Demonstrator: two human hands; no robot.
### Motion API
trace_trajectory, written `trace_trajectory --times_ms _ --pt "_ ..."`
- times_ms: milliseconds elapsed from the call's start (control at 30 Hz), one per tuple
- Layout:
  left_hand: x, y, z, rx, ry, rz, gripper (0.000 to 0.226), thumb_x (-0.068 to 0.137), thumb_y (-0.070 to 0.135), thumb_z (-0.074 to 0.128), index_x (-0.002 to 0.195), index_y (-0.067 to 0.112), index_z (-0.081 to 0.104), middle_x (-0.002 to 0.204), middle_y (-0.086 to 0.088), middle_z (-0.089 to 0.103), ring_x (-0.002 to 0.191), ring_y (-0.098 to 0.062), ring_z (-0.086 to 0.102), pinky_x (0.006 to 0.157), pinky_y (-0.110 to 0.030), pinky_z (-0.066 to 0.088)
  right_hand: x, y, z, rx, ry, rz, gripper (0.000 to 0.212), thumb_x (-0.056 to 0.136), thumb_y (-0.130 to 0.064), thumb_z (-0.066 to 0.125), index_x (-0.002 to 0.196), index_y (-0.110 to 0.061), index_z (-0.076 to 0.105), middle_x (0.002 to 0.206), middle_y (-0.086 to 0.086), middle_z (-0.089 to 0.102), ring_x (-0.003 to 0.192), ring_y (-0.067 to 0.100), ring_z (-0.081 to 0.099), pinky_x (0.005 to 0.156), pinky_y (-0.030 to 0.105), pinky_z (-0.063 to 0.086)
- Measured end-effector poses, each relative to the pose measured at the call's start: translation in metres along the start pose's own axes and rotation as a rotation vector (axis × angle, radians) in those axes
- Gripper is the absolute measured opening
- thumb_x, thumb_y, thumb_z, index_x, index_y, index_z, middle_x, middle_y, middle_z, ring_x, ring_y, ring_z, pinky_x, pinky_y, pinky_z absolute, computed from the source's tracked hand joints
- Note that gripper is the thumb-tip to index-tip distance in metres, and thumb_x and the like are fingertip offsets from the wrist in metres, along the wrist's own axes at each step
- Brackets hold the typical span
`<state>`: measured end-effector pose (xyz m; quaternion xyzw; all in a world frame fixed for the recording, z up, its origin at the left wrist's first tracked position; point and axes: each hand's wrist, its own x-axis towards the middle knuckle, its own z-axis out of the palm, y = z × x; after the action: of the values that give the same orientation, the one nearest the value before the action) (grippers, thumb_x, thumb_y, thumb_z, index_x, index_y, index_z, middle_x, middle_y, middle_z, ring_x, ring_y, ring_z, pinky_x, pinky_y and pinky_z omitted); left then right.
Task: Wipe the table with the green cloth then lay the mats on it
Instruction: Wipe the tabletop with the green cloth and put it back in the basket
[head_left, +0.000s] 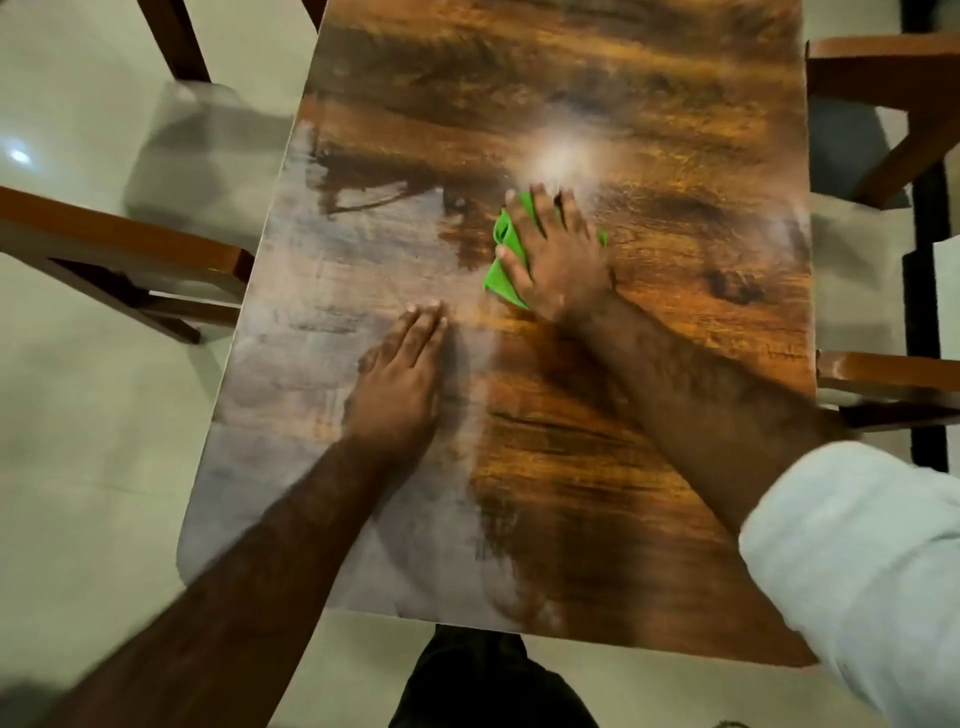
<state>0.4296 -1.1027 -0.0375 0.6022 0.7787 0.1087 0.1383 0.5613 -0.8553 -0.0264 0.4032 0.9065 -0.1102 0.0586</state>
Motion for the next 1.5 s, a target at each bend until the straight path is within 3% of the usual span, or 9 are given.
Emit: trace_trajectory --times_ms 133,300,433,600,767,1033,1267,1367,1500 --pt "-0.001 0.006 -0.001 0.025 -0.013 -0.038 0.067 0.109 0.021 0.046 0.174 0.015 0.027 0.184 -0.001 0.018 0.17 -0.023 0.012 0.129 -0.051 0.028 -0.026 -0.021 0.008 0.008 0.037 0.019 0.077 0.109 -0.063 0.024 0.177 -0.028 0.015 0.186 0.007 0.009 0.17 0.043 0.009 0.13 0.064 0.027" --pt "-0.002 0.012 -0.009 0.037 -0.01 -0.046 0.074 0.102 0.028 0.049 0.172 0.011 0.033 0.182 -0.005 0.025 0.169 -0.026 0.019 0.128 -0.051 0.031 -0.234 -0.098 0.051 0.066 -0.054 -0.137 0.078 0.112 -0.06 0.036 0.178 -0.03 0.008 0.186 0.003 -0.008 0.171 0.037 -0.01 0.132 0.063 0.022" --pt "-0.004 0.014 -0.009 0.031 -0.008 -0.033 0.075 0.104 0.02 0.053 0.174 0.013 0.027 0.183 -0.004 0.02 0.169 -0.024 0.015 0.132 -0.048 0.023 -0.353 -0.124 0.078 0.086 -0.073 -0.209 0.078 0.111 -0.061 0.045 0.177 -0.031 0.017 0.186 0.0 0.008 0.171 0.035 0.009 0.126 0.058 0.04" --pt "-0.007 0.012 -0.006 0.034 0.047 -0.026 0.069 0.104 0.022 0.046 0.172 0.012 0.033 0.18 -0.006 0.028 0.167 -0.028 0.024 0.132 -0.051 0.027 -0.292 -0.096 0.074 0.051 -0.016 -0.175 0.073 0.114 -0.061 0.034 0.177 -0.031 0.015 0.186 0.004 0.005 0.172 0.036 0.003 0.129 0.057 0.032" --pt "-0.007 0.014 -0.006 0.049 0.047 -0.04 0.068 0.105 0.028 0.036 0.172 0.014 0.034 0.181 -0.004 0.028 0.168 -0.026 0.022 0.133 -0.048 0.025 -0.22 -0.089 0.06 0.039 0.075 0.167 0.074 0.113 -0.06 0.032 0.178 -0.027 0.014 0.186 0.007 0.004 0.171 0.039 0.002 0.128 0.059 0.028" --pt "-0.008 0.015 -0.016 0.051 -0.035 -0.038 0.067 0.11 0.023 0.039 0.175 0.016 0.024 0.184 -0.001 0.017 0.17 -0.023 0.012 0.134 -0.048 0.019 -0.346 -0.174 0.098 0.114 0.035 0.051 0.076 0.114 -0.061 0.04 0.178 -0.029 0.014 0.186 0.003 0.005 0.172 0.036 0.004 0.129 0.06 0.032" --pt "-0.01 0.013 -0.016 0.01 -0.053 -0.032 0.066 0.112 0.023 0.033 0.176 0.015 0.017 0.185 -0.003 0.01 0.171 -0.024 0.004 0.136 -0.05 0.011 -0.329 -0.093 0.082 0.039 0.096 0.646 0.073 0.116 -0.06 0.027 0.178 -0.026 0.01 0.186 0.01 0.004 0.17 0.043 0.005 0.124 0.065 0.035" --pt "-0.008 0.013 -0.019 0.028 -0.072 -0.025 0.072 0.11 0.018 0.042 0.176 0.012 0.014 0.185 -0.007 0.006 0.171 -0.028 0.002 0.136 -0.047 0.008 -0.31 -0.144 0.087 0.041 0.162 0.751 0.074 0.116 -0.058 0.027 0.178 -0.021 0.01 0.185 0.013 0.004 0.17 0.043 0.005 0.127 0.063 0.03" --pt "-0.009 0.014 -0.022 0.013 -0.094 -0.011 0.074 0.108 0.012 0.046 0.176 0.01 0.014 0.185 -0.008 0.004 0.171 -0.029 0.001 0.136 -0.047 0.007 -0.302 -0.257 0.101 0.122 0.136 0.527 0.078 0.115 -0.058 0.034 0.178 -0.019 0.011 0.185 0.014 0.002 0.171 0.043 0.0 0.134 0.059 0.015"
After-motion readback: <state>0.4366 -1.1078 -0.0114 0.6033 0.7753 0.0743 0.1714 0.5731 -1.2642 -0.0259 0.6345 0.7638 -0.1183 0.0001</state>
